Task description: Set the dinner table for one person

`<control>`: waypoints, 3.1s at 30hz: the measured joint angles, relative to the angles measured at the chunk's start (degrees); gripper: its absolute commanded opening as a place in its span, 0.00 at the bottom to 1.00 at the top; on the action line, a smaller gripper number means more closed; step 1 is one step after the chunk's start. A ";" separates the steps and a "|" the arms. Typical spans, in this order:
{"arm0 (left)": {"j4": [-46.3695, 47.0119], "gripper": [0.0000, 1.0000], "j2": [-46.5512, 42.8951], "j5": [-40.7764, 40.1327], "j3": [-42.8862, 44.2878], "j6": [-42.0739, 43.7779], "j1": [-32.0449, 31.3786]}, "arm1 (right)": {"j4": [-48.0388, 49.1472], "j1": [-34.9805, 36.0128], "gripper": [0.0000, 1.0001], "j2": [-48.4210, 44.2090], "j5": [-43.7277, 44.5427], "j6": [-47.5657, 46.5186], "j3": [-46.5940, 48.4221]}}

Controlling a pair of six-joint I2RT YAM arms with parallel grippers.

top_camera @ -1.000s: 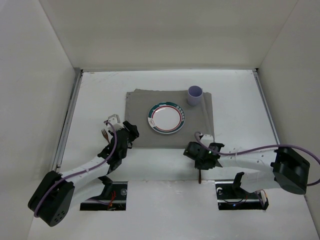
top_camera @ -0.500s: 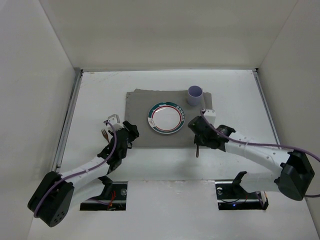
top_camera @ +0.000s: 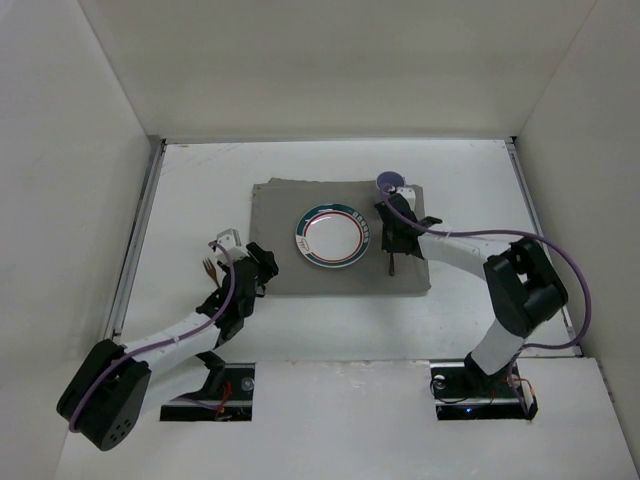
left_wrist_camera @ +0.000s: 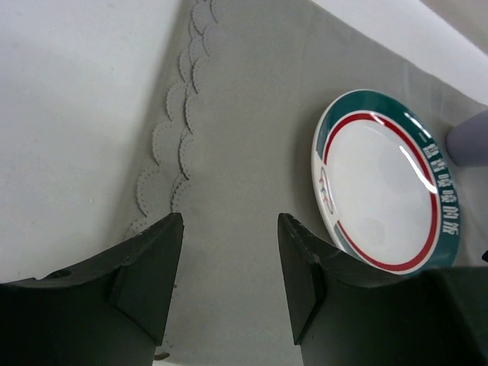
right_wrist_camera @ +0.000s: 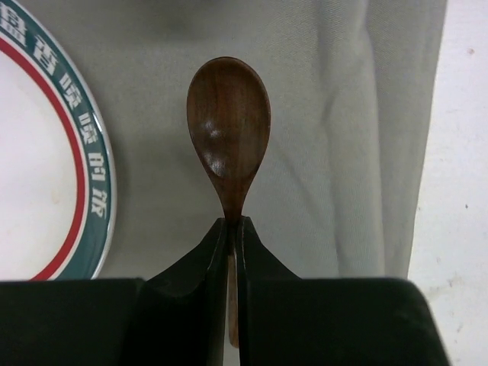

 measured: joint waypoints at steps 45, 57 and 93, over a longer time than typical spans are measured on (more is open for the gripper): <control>-44.61 0.35 -0.11 -1.60 12.50 -4.17 21.64 | 28.24 9.25 0.40 -44.61 1.51 5.70 -30.69; -42.53 0.24 9.49 -1.66 13.11 -5.38 17.49 | 28.46 9.25 0.40 -41.59 -1.18 6.08 -30.82; -43.71 0.04 29.57 -0.72 43.23 17.84 0.15 | 29.03 6.45 0.43 -49.92 1.95 6.95 -33.83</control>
